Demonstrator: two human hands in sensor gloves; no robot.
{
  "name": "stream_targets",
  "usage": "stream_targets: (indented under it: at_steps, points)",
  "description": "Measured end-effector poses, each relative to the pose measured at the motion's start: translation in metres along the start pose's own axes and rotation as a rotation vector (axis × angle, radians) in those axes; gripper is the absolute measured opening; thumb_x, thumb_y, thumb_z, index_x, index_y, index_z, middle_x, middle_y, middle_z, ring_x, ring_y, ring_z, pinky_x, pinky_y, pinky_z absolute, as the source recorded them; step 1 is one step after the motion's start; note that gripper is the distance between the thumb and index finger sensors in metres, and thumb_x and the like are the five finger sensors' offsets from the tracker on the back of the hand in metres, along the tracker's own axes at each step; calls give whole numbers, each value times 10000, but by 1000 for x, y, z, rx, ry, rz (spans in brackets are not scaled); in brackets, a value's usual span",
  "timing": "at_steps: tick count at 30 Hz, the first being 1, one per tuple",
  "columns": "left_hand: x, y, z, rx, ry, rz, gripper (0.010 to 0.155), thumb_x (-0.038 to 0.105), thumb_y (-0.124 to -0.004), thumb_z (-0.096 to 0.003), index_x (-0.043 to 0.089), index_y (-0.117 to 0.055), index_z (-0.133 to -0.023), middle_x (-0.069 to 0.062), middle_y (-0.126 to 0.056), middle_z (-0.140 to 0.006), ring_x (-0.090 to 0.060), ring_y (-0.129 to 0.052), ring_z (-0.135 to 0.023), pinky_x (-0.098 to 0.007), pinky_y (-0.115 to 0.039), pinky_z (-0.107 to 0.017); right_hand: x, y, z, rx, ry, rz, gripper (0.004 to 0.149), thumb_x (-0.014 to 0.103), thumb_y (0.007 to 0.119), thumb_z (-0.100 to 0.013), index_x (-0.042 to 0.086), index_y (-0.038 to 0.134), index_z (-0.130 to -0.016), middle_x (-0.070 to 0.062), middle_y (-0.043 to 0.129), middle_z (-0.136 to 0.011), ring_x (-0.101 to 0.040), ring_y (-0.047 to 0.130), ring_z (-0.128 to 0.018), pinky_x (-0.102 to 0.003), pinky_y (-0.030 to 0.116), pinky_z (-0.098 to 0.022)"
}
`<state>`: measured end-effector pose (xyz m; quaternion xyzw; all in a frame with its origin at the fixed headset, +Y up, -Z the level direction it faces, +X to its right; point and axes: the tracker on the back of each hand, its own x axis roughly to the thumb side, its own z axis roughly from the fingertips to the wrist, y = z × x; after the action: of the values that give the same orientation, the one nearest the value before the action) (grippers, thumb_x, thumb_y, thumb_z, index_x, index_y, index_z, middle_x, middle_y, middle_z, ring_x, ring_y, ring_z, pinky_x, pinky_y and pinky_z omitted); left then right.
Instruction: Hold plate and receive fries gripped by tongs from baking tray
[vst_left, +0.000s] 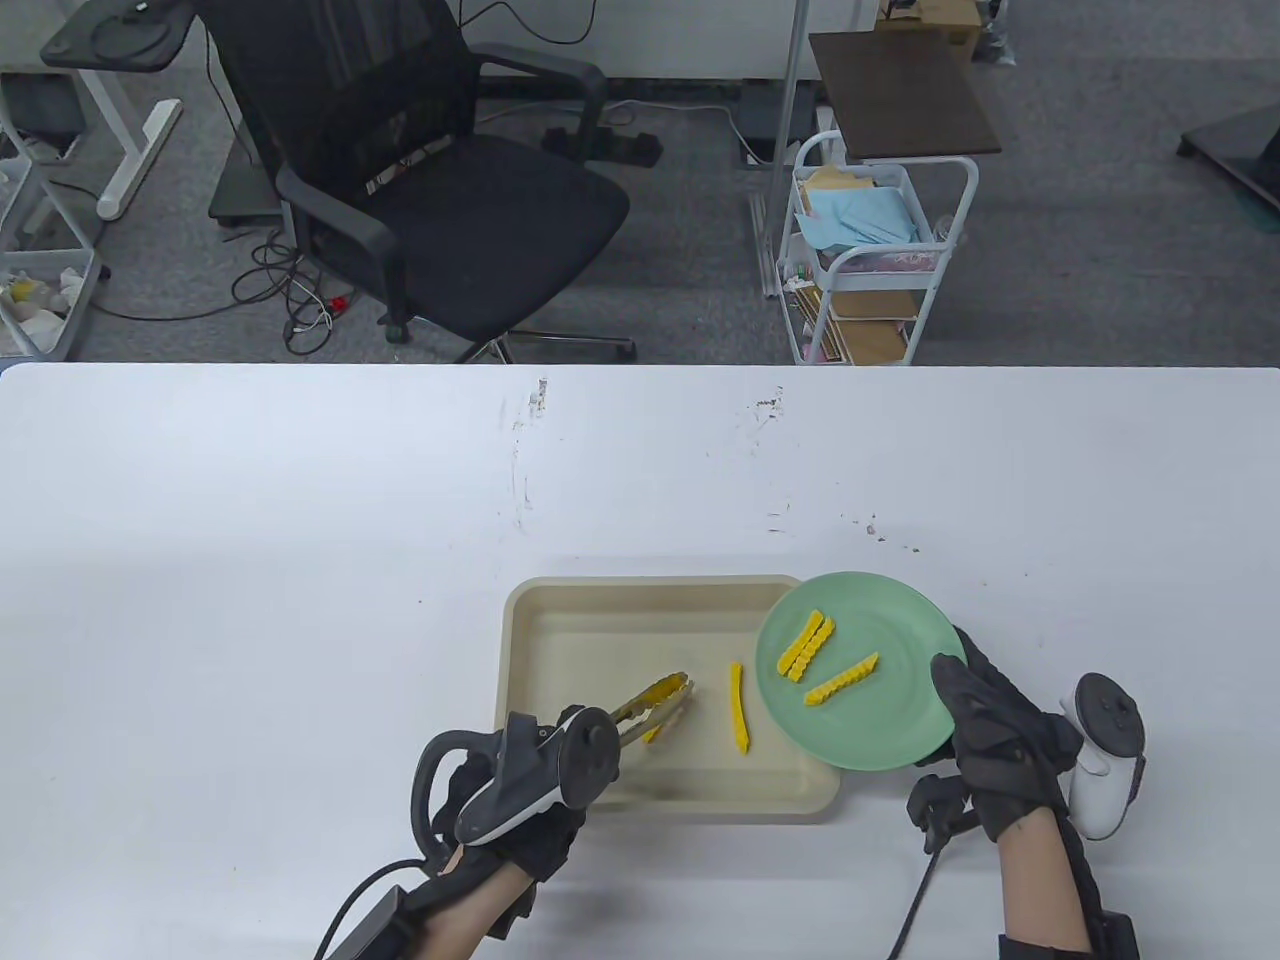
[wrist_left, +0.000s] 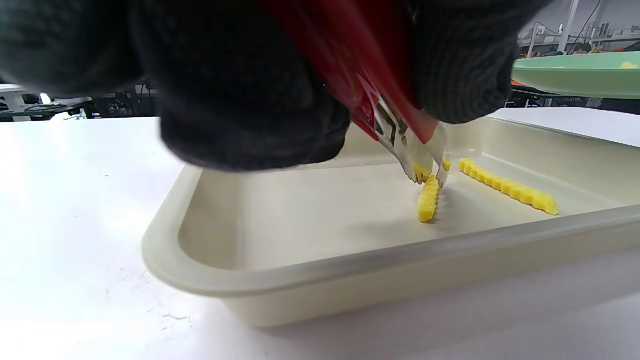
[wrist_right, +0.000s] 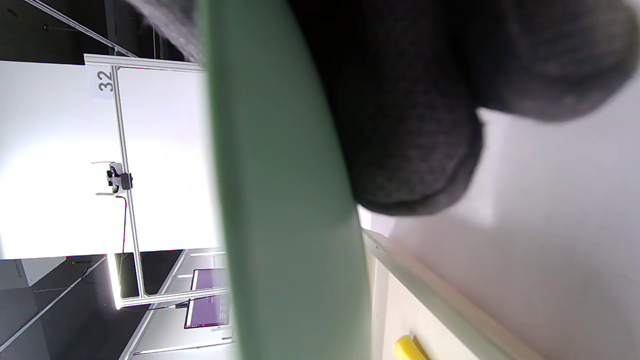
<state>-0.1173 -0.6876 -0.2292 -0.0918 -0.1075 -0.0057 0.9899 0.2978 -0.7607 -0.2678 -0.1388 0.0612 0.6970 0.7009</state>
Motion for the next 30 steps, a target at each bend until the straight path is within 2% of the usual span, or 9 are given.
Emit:
stream_targets:
  at_steps: [18,22,26,30]
  points:
    - [-8,2,-1,46,-13,93,586,501,-788,-541,111,-782,-979,-113,-1037,-672,-110,-1042,-215,-479,-887,-279,-1,-1,-1,-1,0,0,571,374,694,-478,146,556,-983,-112,877,-709,-261,1056,-261,-442,873,-226]
    - [-16,13,-1,86,7,148,583,497,-786,-542,110,-782,-978,-113,-1038,-670,-110,-1043,-214,-481,-888,-279,-1,-1,-1,-3,1,-2,571,374,694,-478,147,555,-983,-112,877,-709,-260,1057,-261,-441,874,-225]
    - [-26,37,-1,160,21,251,584,494,-788,-543,103,-784,-977,-119,-1038,-669,-111,-1043,-211,-482,-889,-278,-1,-1,-1,-2,2,-2,571,375,694,-478,146,555,-983,-114,877,-708,-259,1058,-260,-440,875,-223]
    - [-19,56,-1,198,-41,424,589,499,-788,-545,105,-780,-982,-116,-1036,-676,-112,-1041,-217,-482,-886,-280,-1,-1,-1,-6,3,0,571,375,694,-478,145,556,-982,-113,879,-707,-258,1059,-257,-439,877,-220]
